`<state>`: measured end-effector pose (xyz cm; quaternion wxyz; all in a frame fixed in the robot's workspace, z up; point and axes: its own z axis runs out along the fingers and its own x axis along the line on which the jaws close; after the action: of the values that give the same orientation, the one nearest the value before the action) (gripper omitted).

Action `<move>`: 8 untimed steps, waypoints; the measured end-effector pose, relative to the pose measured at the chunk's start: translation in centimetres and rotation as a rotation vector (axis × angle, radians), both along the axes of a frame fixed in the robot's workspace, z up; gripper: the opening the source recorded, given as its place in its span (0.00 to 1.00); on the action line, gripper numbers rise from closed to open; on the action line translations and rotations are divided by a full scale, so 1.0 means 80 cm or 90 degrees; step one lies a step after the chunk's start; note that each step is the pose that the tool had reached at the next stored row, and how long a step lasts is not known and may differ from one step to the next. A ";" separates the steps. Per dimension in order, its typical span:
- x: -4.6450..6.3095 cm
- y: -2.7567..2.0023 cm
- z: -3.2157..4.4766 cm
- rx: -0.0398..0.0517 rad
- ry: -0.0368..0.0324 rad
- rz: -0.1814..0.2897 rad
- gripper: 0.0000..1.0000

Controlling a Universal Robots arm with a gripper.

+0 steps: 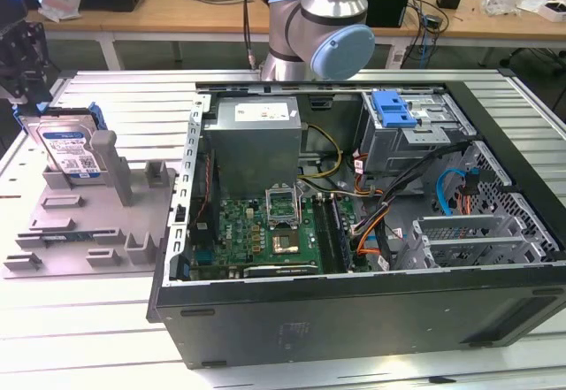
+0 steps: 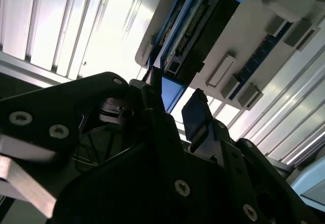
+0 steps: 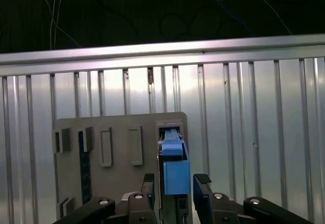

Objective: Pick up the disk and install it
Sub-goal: 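Pick up the disk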

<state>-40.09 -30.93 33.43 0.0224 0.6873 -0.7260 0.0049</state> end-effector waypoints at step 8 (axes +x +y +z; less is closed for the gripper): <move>0.000 0.0000 -0.0079 0.0000 -0.0001 0.000 0.44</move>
<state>-40.09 -30.93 32.80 0.0224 0.6873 -0.7260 0.0049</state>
